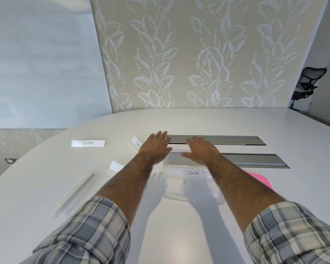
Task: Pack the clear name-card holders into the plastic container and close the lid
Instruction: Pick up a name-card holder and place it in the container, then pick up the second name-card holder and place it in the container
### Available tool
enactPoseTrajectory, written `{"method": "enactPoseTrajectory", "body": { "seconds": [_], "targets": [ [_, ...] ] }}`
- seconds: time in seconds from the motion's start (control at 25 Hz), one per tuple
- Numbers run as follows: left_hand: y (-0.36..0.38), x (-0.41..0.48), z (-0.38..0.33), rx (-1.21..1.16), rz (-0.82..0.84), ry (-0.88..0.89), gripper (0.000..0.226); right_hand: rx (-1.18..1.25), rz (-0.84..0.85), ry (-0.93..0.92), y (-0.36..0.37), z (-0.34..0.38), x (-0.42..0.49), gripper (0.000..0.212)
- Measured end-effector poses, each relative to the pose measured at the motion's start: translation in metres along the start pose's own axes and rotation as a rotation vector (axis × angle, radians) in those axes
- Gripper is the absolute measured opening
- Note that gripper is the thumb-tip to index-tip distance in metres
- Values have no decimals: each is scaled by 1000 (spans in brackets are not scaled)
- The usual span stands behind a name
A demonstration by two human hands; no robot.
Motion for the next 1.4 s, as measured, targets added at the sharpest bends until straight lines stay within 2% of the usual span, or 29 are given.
{"method": "enactPoseTrajectory", "body": {
  "seconds": [0.12,0.32,0.68,1.04,1.4],
  "targets": [
    [-8,-36,31,-19,33,-116,64,29,8,-29,-4,27,-2,84],
    [-22,-100,83,15,48,-227,68,32,-30,-92,-18,86,3,85],
    [-14,-195,229,-16,74,-365,63,34,-29,-157,-26,219,46,85],
    [24,-209,369,-40,116,-333,62,14,-12,-153,-1,340,112,79],
    [69,-177,465,-87,105,-279,65,-71,26,-152,42,403,188,80]
  ]
}}
Point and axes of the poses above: each hand's wrist, its own x-axis towards the middle knuckle, its own y-axis out of the palm, z = x × y, the point moved 5 cm from there along x, towards the middle knuckle, and after that the axes turned 11 degrees about y, right-handed, at the moved point
